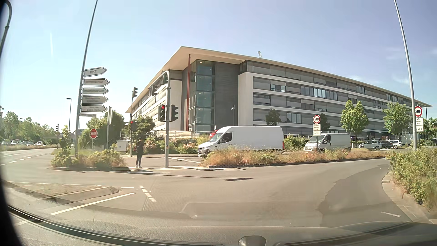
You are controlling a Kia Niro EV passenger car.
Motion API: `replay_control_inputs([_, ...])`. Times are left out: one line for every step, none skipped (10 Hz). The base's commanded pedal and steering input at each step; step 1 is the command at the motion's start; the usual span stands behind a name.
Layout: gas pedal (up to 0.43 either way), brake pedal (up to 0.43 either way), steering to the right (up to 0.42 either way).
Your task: Follow the waypoints while adhering to traffic rules and regulations
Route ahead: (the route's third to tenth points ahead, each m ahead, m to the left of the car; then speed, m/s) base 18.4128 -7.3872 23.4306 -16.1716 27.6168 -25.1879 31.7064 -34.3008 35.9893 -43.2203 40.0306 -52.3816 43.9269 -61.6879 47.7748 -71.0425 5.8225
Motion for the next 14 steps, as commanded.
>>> replay_control_inputs([0.461,0.018,0.226])
replay_control_inputs([0.461,0.018,0.228])
replay_control_inputs([0.449,0.018,0.230])
replay_control_inputs([0.390,0.018,0.235])
replay_control_inputs([0.378,0.018,0.236])
replay_control_inputs([0.378,0.018,0.236])
replay_control_inputs([0.378,0.018,0.236])
replay_control_inputs([0.378,0.018,0.235])
replay_control_inputs([0.378,0.018,0.232])
replay_control_inputs([0.378,0.018,0.228])
replay_control_inputs([0.378,0.018,0.224])
replay_control_inputs([0.378,0.018,0.222])
replay_control_inputs([0.378,0.018,0.222])
replay_control_inputs([0.378,0.018,0.222])
